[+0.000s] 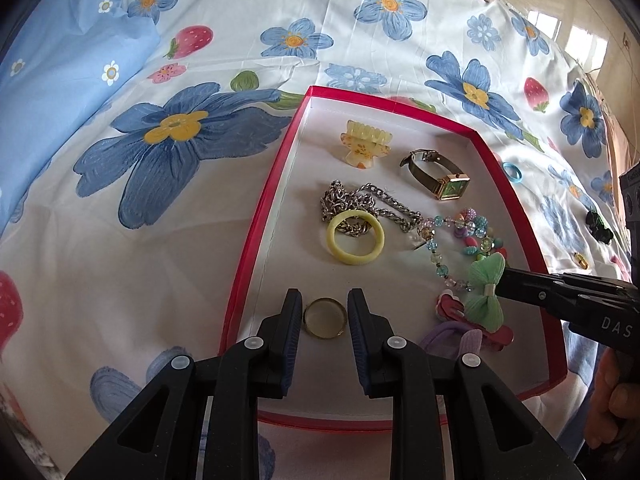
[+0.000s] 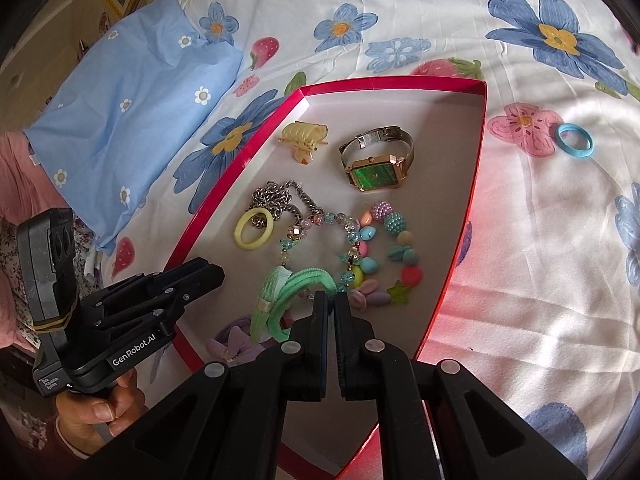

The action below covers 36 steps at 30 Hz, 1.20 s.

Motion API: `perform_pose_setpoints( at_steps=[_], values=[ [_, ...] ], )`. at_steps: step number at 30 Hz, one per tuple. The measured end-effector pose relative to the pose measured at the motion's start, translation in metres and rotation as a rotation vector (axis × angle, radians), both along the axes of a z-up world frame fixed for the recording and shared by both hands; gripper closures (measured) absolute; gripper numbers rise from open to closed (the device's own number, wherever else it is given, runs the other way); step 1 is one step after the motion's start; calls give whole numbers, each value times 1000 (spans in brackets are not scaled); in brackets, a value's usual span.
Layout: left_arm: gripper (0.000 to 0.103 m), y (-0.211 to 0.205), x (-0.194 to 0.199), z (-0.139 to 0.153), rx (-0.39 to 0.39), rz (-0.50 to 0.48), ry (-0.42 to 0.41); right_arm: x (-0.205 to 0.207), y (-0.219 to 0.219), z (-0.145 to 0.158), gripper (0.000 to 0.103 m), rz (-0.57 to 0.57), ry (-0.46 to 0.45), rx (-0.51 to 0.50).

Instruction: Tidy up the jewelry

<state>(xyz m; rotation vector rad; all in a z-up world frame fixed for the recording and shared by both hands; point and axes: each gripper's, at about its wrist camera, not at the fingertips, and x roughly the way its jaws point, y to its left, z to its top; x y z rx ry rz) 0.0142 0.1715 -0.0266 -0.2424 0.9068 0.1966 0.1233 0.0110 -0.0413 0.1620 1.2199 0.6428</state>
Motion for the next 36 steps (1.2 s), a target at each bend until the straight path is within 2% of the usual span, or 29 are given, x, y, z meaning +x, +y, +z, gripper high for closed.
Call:
perform_pose_setpoints(
  at_steps=[13,16,19,21,23,26,29,36],
  values=[
    [77,0,0,1,-1,0,5,-2,-3,4,90,-10,5,22],
    [68,0,-2,3,3,6,4,-3,-4,7,85,-12,0,27],
    [66,0,-5,8,-4,6,-7,-4,-5,11,80,-14,-9,36],
    [59,-1,-10,15,-11,9,-22,-6,-7,15,73,-16,-18,44],
    [42,-1,-16,22,-12,20,-39,-8,-9,21,64,-22,-38,51],
    [24,-1,-32,32,-19,46,-76,-16,-15,33,53,-29,-105,58],
    [20,0,-49,36,-41,70,-94,-27,-21,45,39,-42,-176,59],
    [16,0,-77,39,-72,92,-94,-53,-30,60,29,-58,-304,45]
  ],
)
